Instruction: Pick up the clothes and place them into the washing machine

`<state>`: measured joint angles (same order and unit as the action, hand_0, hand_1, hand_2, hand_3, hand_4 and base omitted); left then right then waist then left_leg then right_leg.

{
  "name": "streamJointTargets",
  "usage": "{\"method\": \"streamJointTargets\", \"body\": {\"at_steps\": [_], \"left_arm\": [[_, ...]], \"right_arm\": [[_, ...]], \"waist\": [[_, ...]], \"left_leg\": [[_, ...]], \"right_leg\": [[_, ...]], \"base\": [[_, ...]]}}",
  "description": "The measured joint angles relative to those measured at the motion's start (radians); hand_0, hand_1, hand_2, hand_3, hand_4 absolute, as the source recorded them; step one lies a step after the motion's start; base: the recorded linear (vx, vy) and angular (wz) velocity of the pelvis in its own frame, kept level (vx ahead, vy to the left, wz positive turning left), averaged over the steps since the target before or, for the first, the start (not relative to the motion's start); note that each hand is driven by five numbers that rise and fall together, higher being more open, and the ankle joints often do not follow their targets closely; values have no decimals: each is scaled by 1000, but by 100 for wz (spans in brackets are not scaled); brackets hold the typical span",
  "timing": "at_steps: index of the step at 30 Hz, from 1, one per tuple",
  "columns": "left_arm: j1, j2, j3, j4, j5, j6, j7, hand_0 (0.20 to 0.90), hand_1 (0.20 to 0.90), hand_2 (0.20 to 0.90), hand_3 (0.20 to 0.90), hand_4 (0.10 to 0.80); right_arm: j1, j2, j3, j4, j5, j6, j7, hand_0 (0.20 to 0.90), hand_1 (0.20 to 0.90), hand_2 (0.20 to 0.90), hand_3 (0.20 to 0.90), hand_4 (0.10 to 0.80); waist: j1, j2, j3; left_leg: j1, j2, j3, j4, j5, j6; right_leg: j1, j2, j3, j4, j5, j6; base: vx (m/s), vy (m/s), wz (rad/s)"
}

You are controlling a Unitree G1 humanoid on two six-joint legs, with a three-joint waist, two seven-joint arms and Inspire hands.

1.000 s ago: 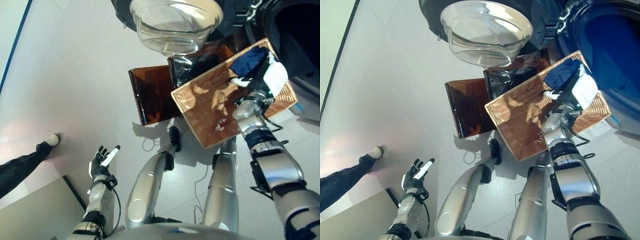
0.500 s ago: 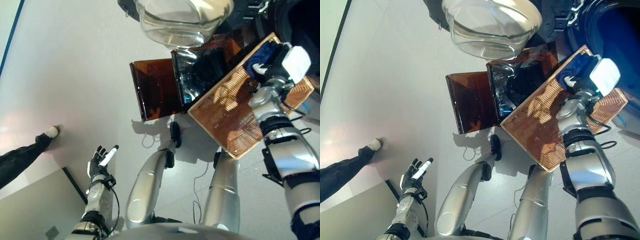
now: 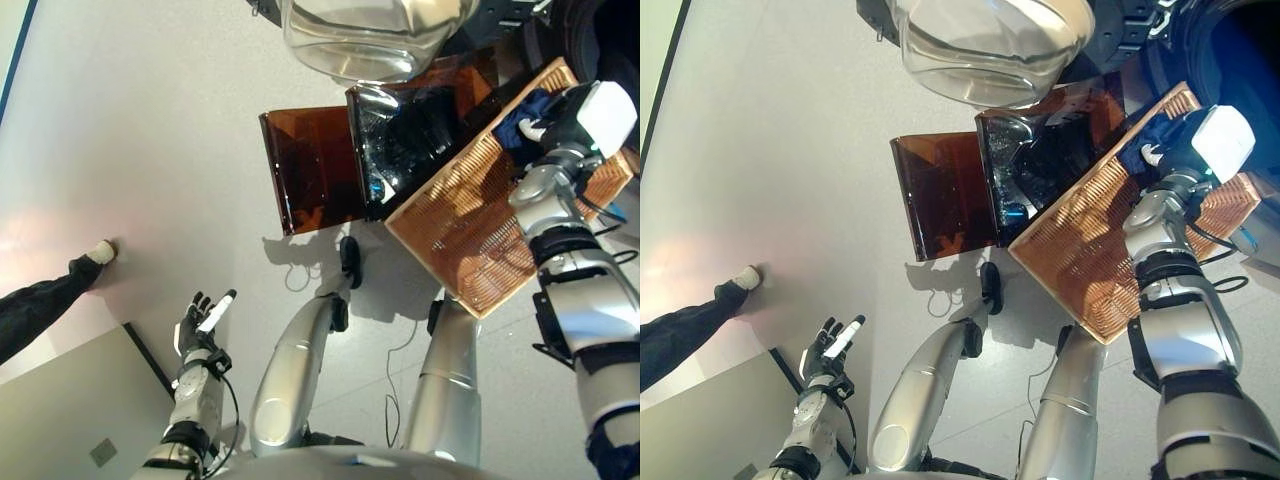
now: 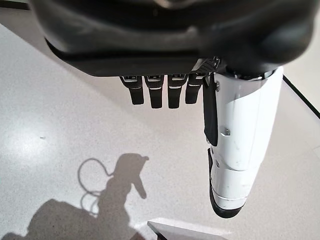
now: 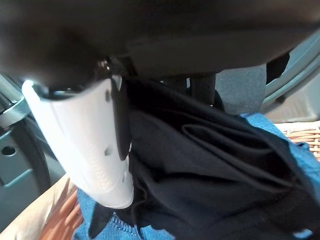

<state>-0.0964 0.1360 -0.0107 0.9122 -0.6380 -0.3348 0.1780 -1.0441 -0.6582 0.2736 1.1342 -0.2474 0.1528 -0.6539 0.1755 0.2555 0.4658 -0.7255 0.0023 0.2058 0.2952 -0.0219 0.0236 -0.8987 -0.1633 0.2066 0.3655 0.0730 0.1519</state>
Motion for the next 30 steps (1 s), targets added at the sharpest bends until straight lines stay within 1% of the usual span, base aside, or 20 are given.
{"method": "streamJointTargets", "body": {"at_steps": [8,11,13,14,15,18,19,21,23,26,27,30], "left_arm": [[-10,0,0,2,0,1,0,900,900,900,900,800],[-21,0,1,2,1,1,1,900,900,900,900,800],[-22,0,6,5,2,1,1,900,900,900,900,800],[-23,0,9,15,2,1,1,900,900,900,900,800],[-24,0,9,21,2,2,1,900,900,900,900,800],[-25,0,11,26,11,3,2,900,900,900,900,800],[-25,0,11,29,16,3,2,900,900,900,900,800],[-26,-2,25,36,24,5,5,900,900,900,900,800],[-28,-1,49,38,37,8,14,900,900,900,900,800],[-28,-2,50,43,38,11,21,900,900,900,900,800],[-28,0,54,44,39,11,23,900,900,900,900,800],[-37,-3,61,52,46,23,22,900,900,900,900,800]], "right_arm": [[7,6,-1,0,1,-3,2,200,200,200,200,300],[36,16,-7,-28,2,-17,3,200,200,200,200,300],[71,30,-10,-56,3,-26,4,200,200,200,200,300],[102,41,-18,-99,11,-27,4,200,200,200,200,300],[131,50,-38,-139,13,-45,4,200,200,200,200,300],[196,56,-72,-248,31,-77,4,200,200,200,200,300],[202,58,-75,-256,33,-83,3,200,200,200,200,300],[252,62,-92,-334,42,-90,3,200,200,200,200,300],[311,76,-110,-406,42,-100,3,200,200,200,200,300],[361,94,-127,-444,42,-111,4,200,200,200,200,300],[374,109,-126,-456,41,-118,2,200,200,200,200,300],[395,127,-128,-494,42,-130,5,200,200,200,200,300]], "waist": [[-1,0,0],[-9,-2,2],[-18,-9,7],[-26,-12,8],[-31,-14,8],[-43,-17,10],[-46,-17,10],[-54,-27,9],[-56,-47,10],[-57,-70,6],[-59,-86,-1],[-66,-94,1]], "left_leg": [[3,1,0,10,0,0],[7,3,-2,19,0,0],[26,3,-3,18,0,0],[37,4,-5,17,-1,0],[41,6,-6,16,-2,-2],[39,9,-9,16,-2,-4],[39,9,-9,17,-2,-4],[40,12,-9,20,-2,-3],[48,20,-10,20,0,-4],[73,22,-10,16,-2,-6],[76,22,-11,15,-3,-7],[92,23,-19,16,-3,-7]], "right_leg": [[3,1,1,9,2,-2],[10,2,0,14,3,-4],[28,3,0,14,3,-4],[41,3,-1,11,3,-5],[50,4,-1,5,-1,-11],[55,8,-1,-6,5,-11],[55,8,-1,-6,5,-11],[58,12,-2,-7,6,-10],[70,19,-4,-18,11,-12],[93,21,-6,-22,11,-13],[96,21,-6,-22,10,-13],[123,20,-16,-33,9,-16]], "base": [[0,0,0],[0,0,0],[0,0,0],[25,-20,-3],[25,-20,-3],[27,-6,1],[44,-11,-1],[20,-4,-3],[47,-12,-6],[37,-13,-5],[41,-7,-1],[55,-1,4]]}}
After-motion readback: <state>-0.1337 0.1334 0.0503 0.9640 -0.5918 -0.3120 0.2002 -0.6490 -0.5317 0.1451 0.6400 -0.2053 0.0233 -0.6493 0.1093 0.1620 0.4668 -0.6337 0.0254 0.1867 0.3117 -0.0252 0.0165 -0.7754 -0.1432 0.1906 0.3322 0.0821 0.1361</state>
